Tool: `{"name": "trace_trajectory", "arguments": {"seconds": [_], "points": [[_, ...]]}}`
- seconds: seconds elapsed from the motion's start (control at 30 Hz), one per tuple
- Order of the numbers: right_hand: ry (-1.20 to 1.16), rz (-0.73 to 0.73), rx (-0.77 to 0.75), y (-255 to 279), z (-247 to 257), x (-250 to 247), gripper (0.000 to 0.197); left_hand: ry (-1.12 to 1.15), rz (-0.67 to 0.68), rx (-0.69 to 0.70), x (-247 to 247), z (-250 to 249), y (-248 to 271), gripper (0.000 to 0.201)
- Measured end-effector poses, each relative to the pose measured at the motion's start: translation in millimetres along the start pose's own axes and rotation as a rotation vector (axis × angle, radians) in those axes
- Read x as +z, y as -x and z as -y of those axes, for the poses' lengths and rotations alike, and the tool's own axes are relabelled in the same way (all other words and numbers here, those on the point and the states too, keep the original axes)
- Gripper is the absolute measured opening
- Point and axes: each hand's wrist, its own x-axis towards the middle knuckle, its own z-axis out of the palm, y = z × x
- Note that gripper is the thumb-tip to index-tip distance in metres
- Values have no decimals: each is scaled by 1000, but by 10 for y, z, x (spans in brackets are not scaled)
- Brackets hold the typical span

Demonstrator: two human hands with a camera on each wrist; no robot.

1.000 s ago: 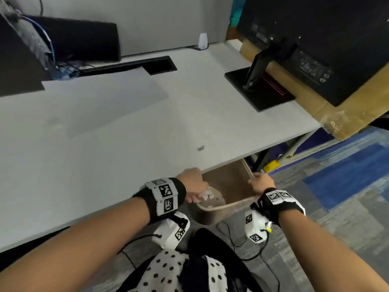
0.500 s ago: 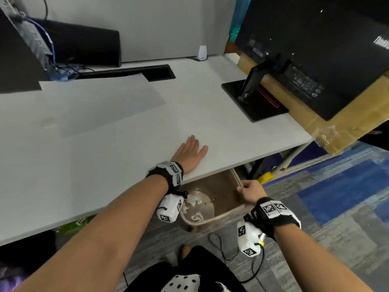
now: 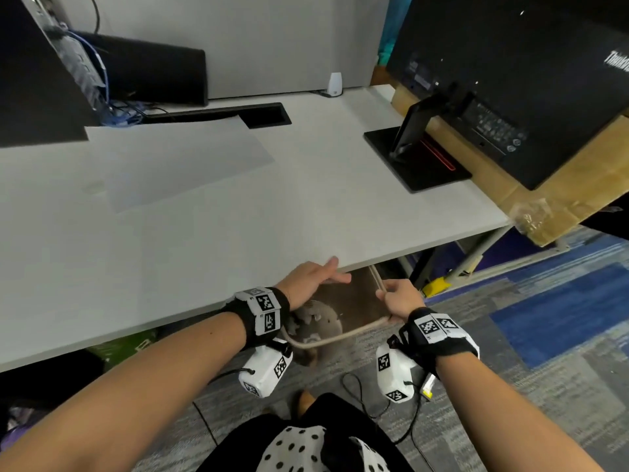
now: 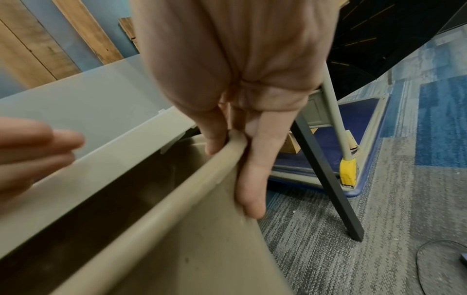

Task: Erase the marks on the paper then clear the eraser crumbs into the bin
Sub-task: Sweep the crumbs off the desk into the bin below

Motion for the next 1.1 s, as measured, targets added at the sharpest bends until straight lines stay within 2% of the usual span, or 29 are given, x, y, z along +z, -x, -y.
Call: {"name": "trace_trajectory", "arguments": {"seconds": [0.07,0.13,0.2,0.27,0.37,0.4,0.43,0.5,0.53,0.57,0.63,0.7,0.77,0.83,0.87,0.93,1.0,1.03,1.1], "points": [[-11,-7,9,43,13,10,41,48,-179,54,-89,-7,-9,54],[-4,-16,6,78,22,16,41,-51,-245,29,-177,-18,-58,50],[-6,-13,6,111,39,12,41,-291,-194,-128,-159,-18,-88,50],[-12,-1,-1,99,37,27,42,-424,-144,-116,-61,35,-104,51],[-25,11,-2,56,19,67,41,-331,88,-33,110,93,9,53],[-37,21,-1,42,24,81,39,-248,112,-7,133,92,65,53],[-41,25,-8,28,36,91,38,-144,92,17,124,95,125,53],[-18,22,-26,28,68,98,38,-40,-129,57,-2,114,135,55],[-18,26,-27,29,74,102,38,-105,-241,42,-104,120,111,58],[-32,31,-27,18,72,107,38,-242,-290,3,-194,137,73,60],[-52,38,-29,-5,64,128,37,-550,-245,-108,-279,157,22,57],[-46,38,-32,-34,60,152,35,-678,-147,-94,-193,152,18,56],[-55,49,-24,-75,42,176,31,-620,-14,0,-6,123,102,53],[-77,59,-23,-89,52,217,27,-328,43,15,78,91,247,51],[-77,65,-29,-108,62,249,27,-156,-5,15,49,86,331,51],[-52,77,-37,-137,93,302,30,11,-279,20,-168,138,457,49],[-25,84,-52,-172,135,376,32,-125,-562,-72,-543,337,550,50],[-19,88,-63,-168,160,411,32,-246,-623,-179,-731,462,600,52],[-18,100,-81,-148,213,479,31,-440,-628,-415,-973,724,640,59]]}}
